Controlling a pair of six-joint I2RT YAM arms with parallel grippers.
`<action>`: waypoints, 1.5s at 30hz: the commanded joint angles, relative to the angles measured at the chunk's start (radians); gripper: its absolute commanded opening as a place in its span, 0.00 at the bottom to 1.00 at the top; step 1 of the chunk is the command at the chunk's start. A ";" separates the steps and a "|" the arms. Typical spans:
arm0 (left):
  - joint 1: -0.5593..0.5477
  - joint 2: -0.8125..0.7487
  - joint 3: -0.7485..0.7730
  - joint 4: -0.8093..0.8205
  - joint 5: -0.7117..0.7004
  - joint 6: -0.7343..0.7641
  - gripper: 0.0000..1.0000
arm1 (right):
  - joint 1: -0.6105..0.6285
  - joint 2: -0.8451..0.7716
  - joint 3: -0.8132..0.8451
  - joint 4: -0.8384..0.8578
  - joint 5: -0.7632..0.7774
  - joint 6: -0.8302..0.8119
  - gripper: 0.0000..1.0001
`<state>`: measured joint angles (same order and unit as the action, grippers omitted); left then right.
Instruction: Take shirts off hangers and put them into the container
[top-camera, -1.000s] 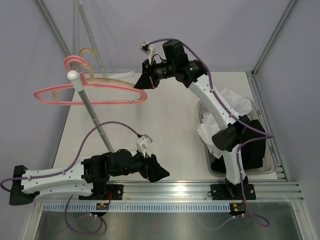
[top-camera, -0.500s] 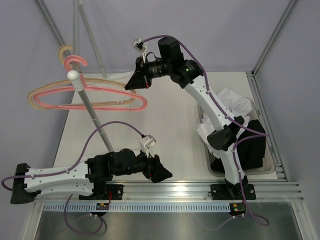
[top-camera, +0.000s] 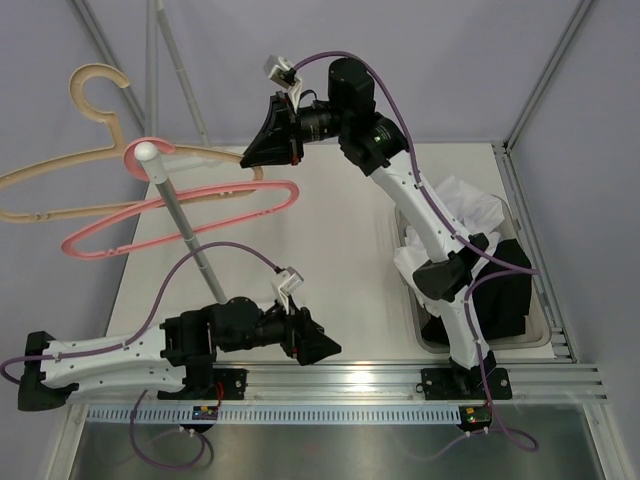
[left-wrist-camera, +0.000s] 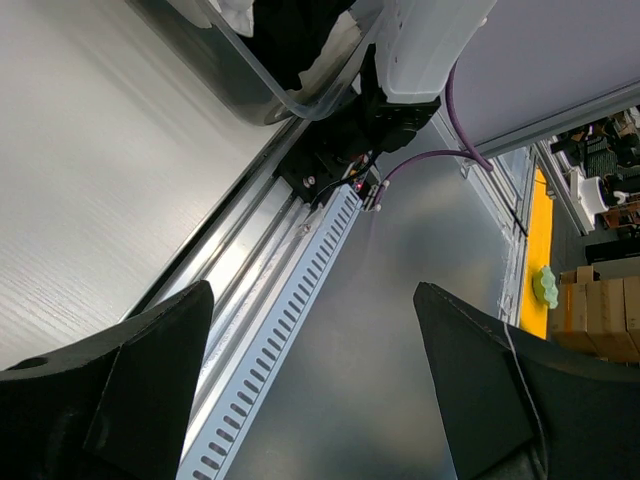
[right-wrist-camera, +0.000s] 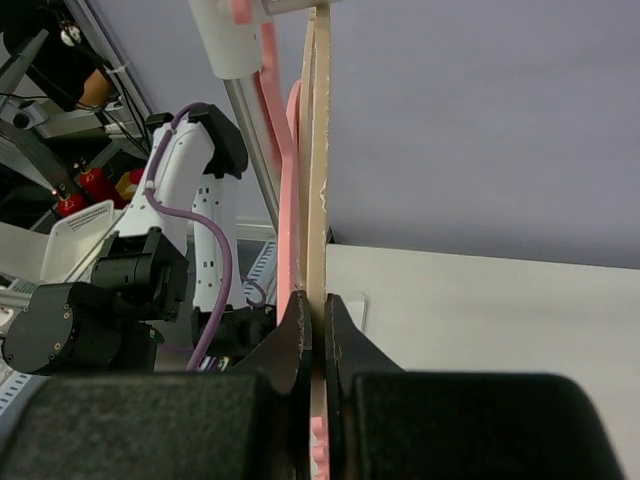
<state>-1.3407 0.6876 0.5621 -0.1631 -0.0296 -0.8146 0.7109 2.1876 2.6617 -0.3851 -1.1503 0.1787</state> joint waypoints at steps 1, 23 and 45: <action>-0.005 -0.019 -0.007 0.051 0.013 -0.014 0.86 | 0.010 -0.093 -0.064 0.023 0.000 -0.050 0.00; -0.005 -0.046 -0.083 0.132 0.023 -0.047 0.86 | -0.014 -0.344 -0.519 0.045 0.235 -0.220 0.00; -0.003 -0.048 -0.047 0.048 -0.079 -0.008 0.96 | -0.028 -0.814 -1.037 -0.118 1.119 -0.082 0.99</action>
<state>-1.3411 0.6537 0.4816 -0.1131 -0.0509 -0.8433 0.6861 1.4502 1.6733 -0.4282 -0.2802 0.0547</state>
